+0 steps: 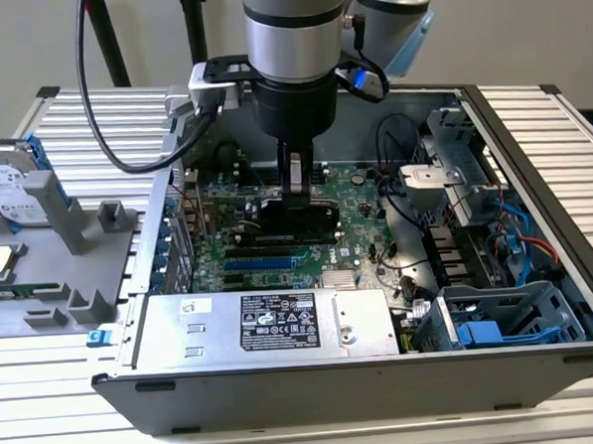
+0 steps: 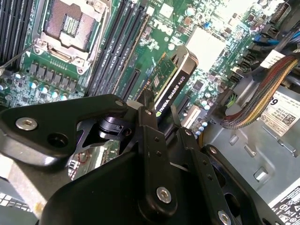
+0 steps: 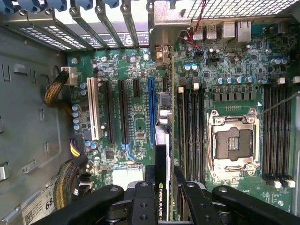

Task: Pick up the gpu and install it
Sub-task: 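Insert the gpu into the slot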

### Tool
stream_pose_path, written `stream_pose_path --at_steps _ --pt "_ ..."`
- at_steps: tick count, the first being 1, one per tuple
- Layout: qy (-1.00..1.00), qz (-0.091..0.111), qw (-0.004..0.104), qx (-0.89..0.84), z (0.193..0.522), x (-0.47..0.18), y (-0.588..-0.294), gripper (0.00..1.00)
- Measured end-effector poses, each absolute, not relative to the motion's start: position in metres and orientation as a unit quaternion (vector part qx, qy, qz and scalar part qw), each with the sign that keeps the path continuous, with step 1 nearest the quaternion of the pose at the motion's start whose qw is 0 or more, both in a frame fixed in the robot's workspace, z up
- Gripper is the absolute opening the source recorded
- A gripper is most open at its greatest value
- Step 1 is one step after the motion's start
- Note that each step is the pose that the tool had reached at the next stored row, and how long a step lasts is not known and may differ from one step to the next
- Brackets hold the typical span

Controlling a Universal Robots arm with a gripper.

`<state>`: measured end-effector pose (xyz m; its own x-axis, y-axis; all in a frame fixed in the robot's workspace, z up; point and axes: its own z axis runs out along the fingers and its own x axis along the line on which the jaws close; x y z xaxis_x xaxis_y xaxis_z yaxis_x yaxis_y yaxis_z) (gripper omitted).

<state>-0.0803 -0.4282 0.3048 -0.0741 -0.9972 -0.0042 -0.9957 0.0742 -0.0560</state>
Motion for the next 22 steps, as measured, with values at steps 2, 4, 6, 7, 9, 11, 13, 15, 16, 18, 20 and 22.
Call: stream_pose_path --at_steps 2,4,6,7,9,11,13,15,16,18,20,22 --pt "0.733 -0.019 0.021 -0.68 0.3039 -0.0805 -0.4281 0.0" --pt "0.733 -0.019 0.021 -0.68 0.3031 -0.0808 -0.4282 0.0" --pt "0.733 -0.019 0.021 -0.68 0.3024 -0.0811 -0.4282 0.0" --pt "0.733 -0.019 0.021 -0.68 0.302 -0.0812 -0.4282 0.0" --pt "0.733 -0.019 0.021 -0.68 0.3013 -0.0815 -0.4282 0.0" --pt "0.733 -0.019 0.021 -0.68 0.3006 -0.0817 -0.4281 0.0" --pt "0.733 -0.019 0.021 -0.68 0.2998 -0.0819 -0.4282 0.0" --pt "0.733 -0.019 0.021 -0.68 0.2991 -0.082 -0.4282 0.0" --pt "0.733 -0.019 0.021 -0.68 0.2988 -0.0821 -0.4282 0.0" --pt "0.733 -0.019 0.021 -0.68 0.2981 -0.0822 -0.4282 0.0" --pt "0.733 -0.019 0.021 -0.68 0.2974 -0.0823 -0.4282 0.0" --pt "0.733 -0.019 0.021 -0.68 0.2968 -0.0824 -0.4282 0.0"
